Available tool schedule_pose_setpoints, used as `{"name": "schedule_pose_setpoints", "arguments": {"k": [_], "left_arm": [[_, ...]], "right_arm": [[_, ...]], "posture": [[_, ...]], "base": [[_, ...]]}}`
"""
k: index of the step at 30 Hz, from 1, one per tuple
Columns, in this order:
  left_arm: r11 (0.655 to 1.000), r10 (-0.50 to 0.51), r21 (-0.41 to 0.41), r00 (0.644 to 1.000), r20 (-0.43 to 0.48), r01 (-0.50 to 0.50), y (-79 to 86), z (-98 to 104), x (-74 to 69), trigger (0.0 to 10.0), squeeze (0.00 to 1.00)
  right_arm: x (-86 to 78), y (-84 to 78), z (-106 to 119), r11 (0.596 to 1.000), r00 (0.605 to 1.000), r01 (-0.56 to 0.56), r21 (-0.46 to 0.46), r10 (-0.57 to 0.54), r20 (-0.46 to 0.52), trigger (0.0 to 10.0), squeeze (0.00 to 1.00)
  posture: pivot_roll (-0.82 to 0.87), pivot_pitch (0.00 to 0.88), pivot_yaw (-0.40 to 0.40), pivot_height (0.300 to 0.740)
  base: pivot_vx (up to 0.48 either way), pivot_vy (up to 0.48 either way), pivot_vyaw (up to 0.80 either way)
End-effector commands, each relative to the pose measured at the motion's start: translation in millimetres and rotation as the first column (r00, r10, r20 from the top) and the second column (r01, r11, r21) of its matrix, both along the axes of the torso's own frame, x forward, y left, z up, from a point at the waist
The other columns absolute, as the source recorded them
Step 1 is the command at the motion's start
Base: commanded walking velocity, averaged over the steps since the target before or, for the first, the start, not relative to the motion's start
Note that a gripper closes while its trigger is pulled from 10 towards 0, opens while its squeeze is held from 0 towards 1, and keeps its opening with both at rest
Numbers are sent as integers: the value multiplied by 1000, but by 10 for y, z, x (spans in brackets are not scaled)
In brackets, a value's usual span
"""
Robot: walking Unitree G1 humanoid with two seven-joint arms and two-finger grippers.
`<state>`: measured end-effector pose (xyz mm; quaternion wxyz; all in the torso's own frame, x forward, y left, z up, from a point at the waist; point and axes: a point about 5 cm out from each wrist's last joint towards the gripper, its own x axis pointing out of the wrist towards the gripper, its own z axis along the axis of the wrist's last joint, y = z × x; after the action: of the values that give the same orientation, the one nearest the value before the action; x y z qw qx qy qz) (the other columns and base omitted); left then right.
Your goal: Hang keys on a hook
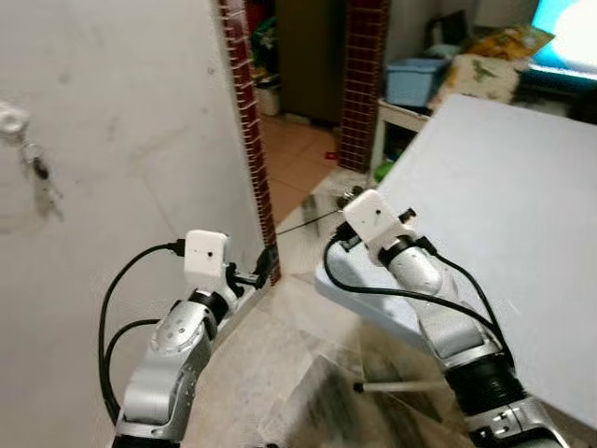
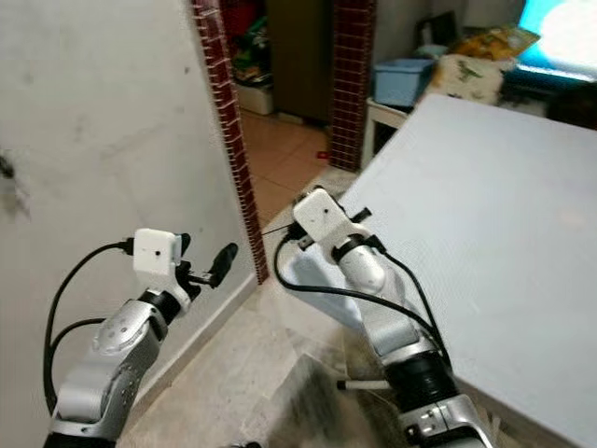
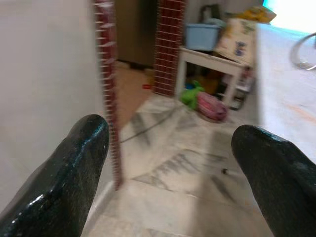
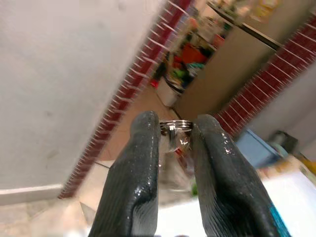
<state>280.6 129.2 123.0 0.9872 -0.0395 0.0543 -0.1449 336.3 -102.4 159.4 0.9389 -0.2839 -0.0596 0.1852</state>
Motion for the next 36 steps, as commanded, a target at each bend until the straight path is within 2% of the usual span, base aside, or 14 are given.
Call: {"name": "schedule_pose_setpoints", "arguments": {"k": [1, 6, 36], "left_arm": [[1000, 15, 10, 1000, 16, -15, 24, 28, 16, 10000, 0], [999, 20, 29, 1000, 23, -20, 20, 18, 18, 10000, 0], [1000, 18, 17, 1000, 14, -18, -20, -8, 21, 10000, 0]], "right_arm": [[-3, 56, 35, 1000, 1000, -20, 11, 19, 13, 10000, 0], [-8, 55, 34, 1000, 1000, -25, 13, 25, 13, 10000, 0], [-12, 84, 46, 998, 998, -65, 8, 65, 10, 10000, 0]], "posture": [[6, 0, 49, 740], [1, 0, 48, 740], [0, 6, 36, 740]], "base": [[0, 0, 781], [0, 0, 776], [0, 0, 774]]}}
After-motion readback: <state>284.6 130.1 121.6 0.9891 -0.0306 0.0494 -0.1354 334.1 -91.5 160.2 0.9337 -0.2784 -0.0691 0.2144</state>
